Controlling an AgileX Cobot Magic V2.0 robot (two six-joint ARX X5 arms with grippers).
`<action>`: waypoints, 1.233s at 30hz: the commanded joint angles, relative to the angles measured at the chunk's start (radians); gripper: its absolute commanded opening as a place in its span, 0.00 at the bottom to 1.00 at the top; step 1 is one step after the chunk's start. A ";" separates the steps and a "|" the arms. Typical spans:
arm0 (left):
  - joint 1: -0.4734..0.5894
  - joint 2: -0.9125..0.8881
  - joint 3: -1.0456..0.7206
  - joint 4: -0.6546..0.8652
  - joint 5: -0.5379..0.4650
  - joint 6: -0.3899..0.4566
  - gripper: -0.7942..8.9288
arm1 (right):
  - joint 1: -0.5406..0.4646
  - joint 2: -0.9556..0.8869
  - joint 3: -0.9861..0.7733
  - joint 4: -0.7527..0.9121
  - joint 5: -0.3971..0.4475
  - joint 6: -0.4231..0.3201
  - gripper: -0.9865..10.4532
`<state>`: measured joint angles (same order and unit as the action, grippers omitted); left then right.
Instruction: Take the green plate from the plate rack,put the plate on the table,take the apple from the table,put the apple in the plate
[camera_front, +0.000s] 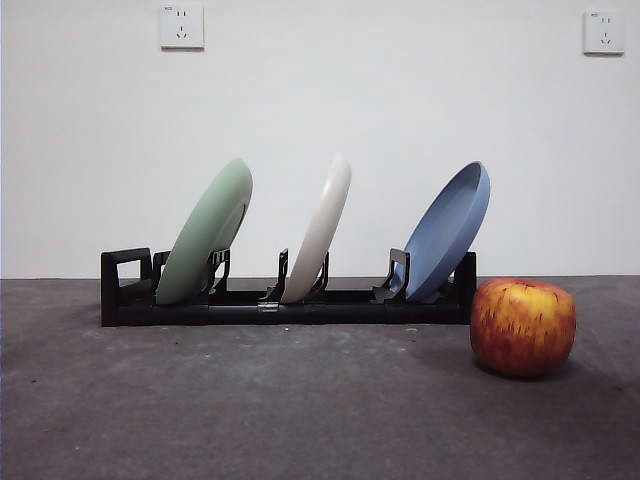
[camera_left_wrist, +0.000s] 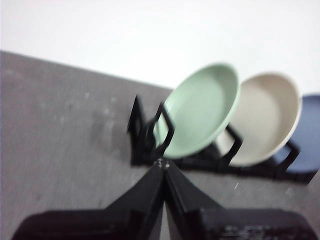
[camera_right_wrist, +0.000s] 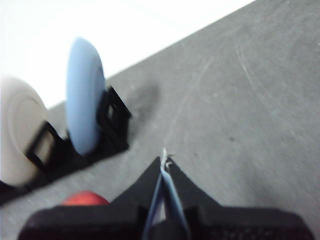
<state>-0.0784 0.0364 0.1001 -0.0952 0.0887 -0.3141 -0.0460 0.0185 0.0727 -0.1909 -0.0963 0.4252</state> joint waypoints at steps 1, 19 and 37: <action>0.003 0.027 0.067 -0.011 0.016 -0.026 0.08 | -0.001 0.023 0.089 -0.018 -0.006 0.042 0.07; 0.003 0.636 0.671 -0.263 0.443 0.052 0.08 | 0.000 0.638 0.892 -0.410 -0.397 -0.202 0.07; -0.015 1.214 1.277 -0.681 0.573 0.271 0.08 | 0.131 1.215 1.377 -0.785 -0.512 -0.374 0.10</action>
<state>-0.0910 1.2430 1.3720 -0.7769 0.6582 -0.0666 0.0769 1.2224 1.4406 -0.9745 -0.6144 0.0757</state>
